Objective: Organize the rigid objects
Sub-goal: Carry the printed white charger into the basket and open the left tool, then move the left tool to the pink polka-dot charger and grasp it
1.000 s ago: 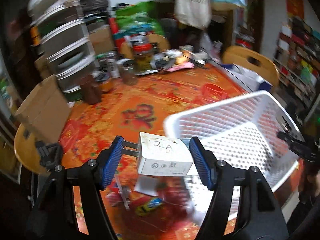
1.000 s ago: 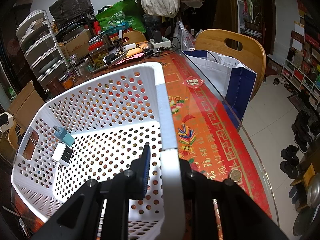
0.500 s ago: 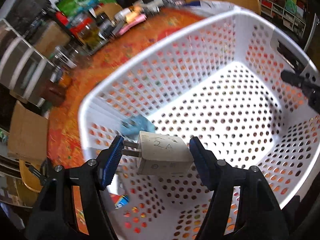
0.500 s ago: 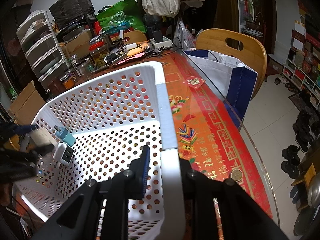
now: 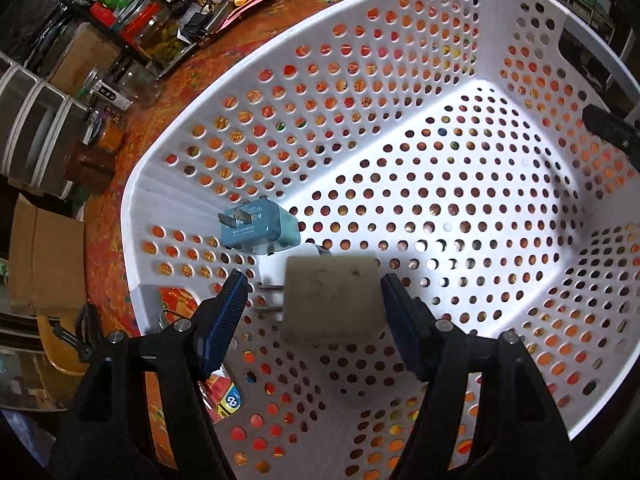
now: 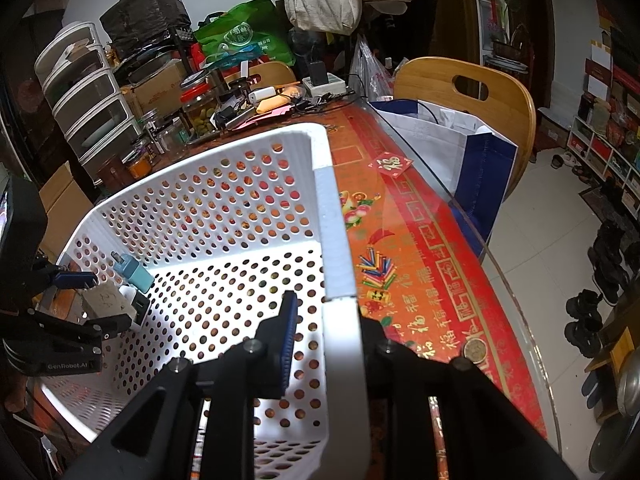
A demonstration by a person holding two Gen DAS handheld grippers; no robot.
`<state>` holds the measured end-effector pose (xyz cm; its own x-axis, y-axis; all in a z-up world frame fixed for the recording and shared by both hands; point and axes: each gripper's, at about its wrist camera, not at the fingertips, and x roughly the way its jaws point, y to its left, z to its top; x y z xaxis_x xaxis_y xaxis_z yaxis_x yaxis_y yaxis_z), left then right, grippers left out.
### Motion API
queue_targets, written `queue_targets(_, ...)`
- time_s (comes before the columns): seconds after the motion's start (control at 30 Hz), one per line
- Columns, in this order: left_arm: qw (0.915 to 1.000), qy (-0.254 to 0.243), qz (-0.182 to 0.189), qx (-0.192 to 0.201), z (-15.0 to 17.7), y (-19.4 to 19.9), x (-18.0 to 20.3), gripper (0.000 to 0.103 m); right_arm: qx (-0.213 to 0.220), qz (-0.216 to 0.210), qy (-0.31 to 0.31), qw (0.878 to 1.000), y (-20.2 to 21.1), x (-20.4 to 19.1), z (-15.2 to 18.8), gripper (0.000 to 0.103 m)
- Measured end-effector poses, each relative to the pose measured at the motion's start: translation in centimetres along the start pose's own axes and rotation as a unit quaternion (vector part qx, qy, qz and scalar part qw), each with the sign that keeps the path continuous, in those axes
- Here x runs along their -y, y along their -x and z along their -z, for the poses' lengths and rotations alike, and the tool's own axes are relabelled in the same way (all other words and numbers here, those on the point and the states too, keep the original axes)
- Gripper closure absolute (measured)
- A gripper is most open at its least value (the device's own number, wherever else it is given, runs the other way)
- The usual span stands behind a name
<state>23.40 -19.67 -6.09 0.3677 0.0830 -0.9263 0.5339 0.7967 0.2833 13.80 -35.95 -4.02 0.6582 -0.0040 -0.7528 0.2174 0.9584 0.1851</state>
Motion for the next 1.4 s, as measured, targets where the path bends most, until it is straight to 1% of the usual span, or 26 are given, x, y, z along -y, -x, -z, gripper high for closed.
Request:
queue_targets(0.07, 1.0000, 0.000, 0.002, 0.007, -0.1, 0.2, -0.4, 0.029, -0.001, 0.001, 0.001, 1.000, 0.0, 0.1, 0.0, 0.081)
queue_targets(0.1, 0.9998, 0.004, -0.006, 0.019, 0.3, 0.7, -0.7, 0.029, -0.001, 0.001, 0.001, 1.000, 0.0, 0.1, 0.0, 0.081)
queue_targets(0.13, 0.9995, 0.009, -0.005, 0.030, 0.7, 1.4, -1.2, 0.029, -0.002, 0.001, 0.001, 1.000, 0.0, 0.1, 0.1, 0.081)
queue_targets(0.17, 0.9988, 0.015, 0.009, 0.045, 1.2, 2.5, -1.6, 0.029, -0.002, 0.000, 0.001, 1.000, 0.0, 0.1, 0.1, 0.081)
queue_targets(0.2, 0.9964, 0.034, 0.024, 0.074, 2.3, 4.4, -2.7, 0.029, -0.002, 0.000, 0.000, 1.000, 0.0, 0.1, 0.1, 0.081)
queue_targets(0.27, 0.9905, 0.066, 0.030, 0.117, 4.3, 7.2, -4.9, 0.026, -0.003, 0.002, 0.000, 1.000, 0.0, 0.2, 0.0, 0.081)
queue_targets(0.3, 0.9837, 0.096, 0.028, 0.149, 6.1, 9.1, -6.7, 0.018, -0.003, 0.003, 0.001, 1.000, 0.0, 0.2, 0.0, 0.081)
queue_targets(0.33, 0.9781, 0.117, 0.024, 0.170, 7.4, 10.2, -8.1, 0.004, -0.004, 0.004, 0.002, 1.000, 0.0, 0.1, 0.0, 0.081)
queue_targets(0.37, 0.9732, 0.134, 0.019, 0.186, 8.6, 10.9, -9.5, 0.000, -0.003, 0.004, 0.003, 1.000, 0.0, 0.1, 0.0, 0.081)
queue_targets(0.4, 0.9673, 0.155, 0.007, 0.200, 10.3, 11.5, -10.9, 0.000, -0.003, 0.003, 0.002, 1.000, 0.0, 0.1, 0.0, 0.081)
queue_targets(0.47, 0.9620, 0.192, -0.012, 0.194, 13.0, 10.8, -13.2, 0.000, -0.004, 0.002, 0.002, 1.000, 0.0, 0.1, 0.0, 0.081)
queue_targets(0.5, 0.9587, 0.218, -0.015, 0.182, 14.6, 9.4, -14.6, 0.000, -0.003, 0.002, 0.003, 1.000, 0.0, 0.1, 0.1, 0.081)
queue_targets(0.57, 0.9556, 0.249, -0.005, 0.158, 16.6, 6.9, -16.5, 0.000, -0.004, 0.002, 0.004, 1.000, -0.1, 0.1, 0.0, 0.081)
queue_targets(0.6, 0.9527, 0.267, 0.001, 0.145, 17.6, 5.2, -17.4, 0.000, -0.003, 0.003, 0.005, 1.000, -0.1, 0.0, 0.0, 0.081)
queue_targets(0.7, 0.9432, 0.306, -0.016, 0.129, 19.9, 1.1, -19.2, 0.000, -0.004, 0.005, 0.005, 1.000, -0.1, 0.0, 0.0, 0.081)
queue_targets(0.77, 0.9406, 0.322, -0.007, 0.106, 21.0, -1.6, -19.6, 0.000, -0.005, 0.005, 0.005, 1.000, -0.1, -0.1, 0.0, 0.081)
queue_targets(0.8, 0.9376, 0.335, 0.006, 0.095, 21.3, -3.0, -20.2, 0.002, -0.005, 0.006, 0.005, 1.000, -0.1, -0.1, 0.0, 0.081)
queue_targets(0.83, 0.9358, 0.340, 0.013, 0.091, 21.4, -3.9, -20.1, 0.005, -0.005, 0.006, 0.004, 1.000, -0.1, -0.1, 0.0, 0.081)
queue_targets(0.87, 0.9345, 0.344, 0.021, 0.087, 21.4, -4.6, -20.3, 0.006, -0.005, 0.007, 0.003, 1.000, -0.1, -0.1, 0.1, 0.081)
queue_targets(0.97, 0.9312, 0.353, 0.047, 0.076, 21.3, -6.3, -20.6, 0.014, -0.004, 0.009, 0.001, 1.000, -0.1, -0.1, 0.0, 0.081)
queue_targets(1.03, 0.9276, 0.362, 0.057, 0.072, 21.0, -7.1, -20.6, 0.023, -0.004, 0.010, 0.001, 1.000, -0.1, -0.1, 0.0, 0.081)
queue_targets(1.13, 0.9215, 0.376, 0.062, 0.073, 20.9, -7.6, -20.7, 0.025, -0.004, 0.010, 0.002, 1.000, -0.1, -0.1, 0.0, 0.081)
queue_targets(1.27, 0.9201, 0.382, 0.049, 0.071, 21.0, -8.2, -20.7, 0.027, -0.004, 0.009, 0.002, 1.000, -0.1, -0.1, 0.0, 0.081)
queue_targets(1.33, 0.9188, 0.386, 0.046, 0.071, 20.7, -8.1, -20.8, 0.033, -0.003, 0.009, 0.002, 1.000, -0.1, -0.1, -0.1, 0.081)
queue_targets(1.4, 0.9167, 0.389, 0.051, 0.075, 20.6, -8.2, -20.9, 0.037, -0.003, 0.008, 0.002, 1.000, -0.1, -0.1, 0.0, 0.081)
